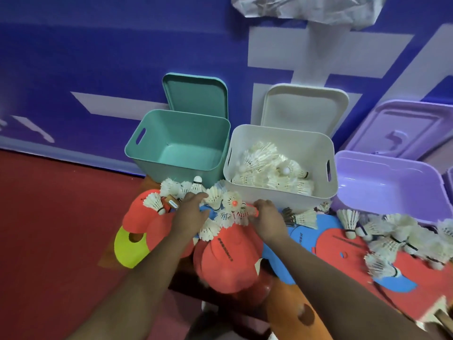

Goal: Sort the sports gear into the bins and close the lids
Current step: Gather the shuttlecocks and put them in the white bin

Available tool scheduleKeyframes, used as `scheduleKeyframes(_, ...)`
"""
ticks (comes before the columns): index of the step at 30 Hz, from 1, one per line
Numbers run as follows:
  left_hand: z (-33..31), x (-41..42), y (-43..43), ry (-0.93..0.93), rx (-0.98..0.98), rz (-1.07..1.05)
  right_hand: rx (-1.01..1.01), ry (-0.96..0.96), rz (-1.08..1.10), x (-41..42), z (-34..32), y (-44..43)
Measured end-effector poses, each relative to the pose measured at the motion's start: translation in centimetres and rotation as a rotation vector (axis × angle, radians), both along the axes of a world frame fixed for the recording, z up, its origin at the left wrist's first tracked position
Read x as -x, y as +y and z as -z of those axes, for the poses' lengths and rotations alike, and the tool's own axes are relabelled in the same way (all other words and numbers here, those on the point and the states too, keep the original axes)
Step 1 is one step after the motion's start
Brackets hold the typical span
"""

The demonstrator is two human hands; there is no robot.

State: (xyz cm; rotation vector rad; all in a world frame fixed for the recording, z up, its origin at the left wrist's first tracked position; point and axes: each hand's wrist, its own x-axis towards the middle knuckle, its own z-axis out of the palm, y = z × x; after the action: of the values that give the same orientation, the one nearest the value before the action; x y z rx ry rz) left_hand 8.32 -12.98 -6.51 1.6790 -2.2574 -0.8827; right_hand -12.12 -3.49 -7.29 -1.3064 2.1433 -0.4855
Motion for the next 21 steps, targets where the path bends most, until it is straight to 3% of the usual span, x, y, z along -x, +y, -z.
scheduleKeyframes(10,2.9,0.0,-4.4,-0.135,0.166,0.313,-0.11,0.213,0.156,-1.5,3.4,-2.6)
scheduleKeyframes(15,2.0,-1.3,-4.3,0.064,0.251,0.39,0.019,0.25,0.257,-1.1,1.6,-1.5)
scheduleKeyframes(21,-2.7,0.2,-4.6,0.354,0.14,0.539,0.287,0.058,0.3,0.3,-5.8,1.1)
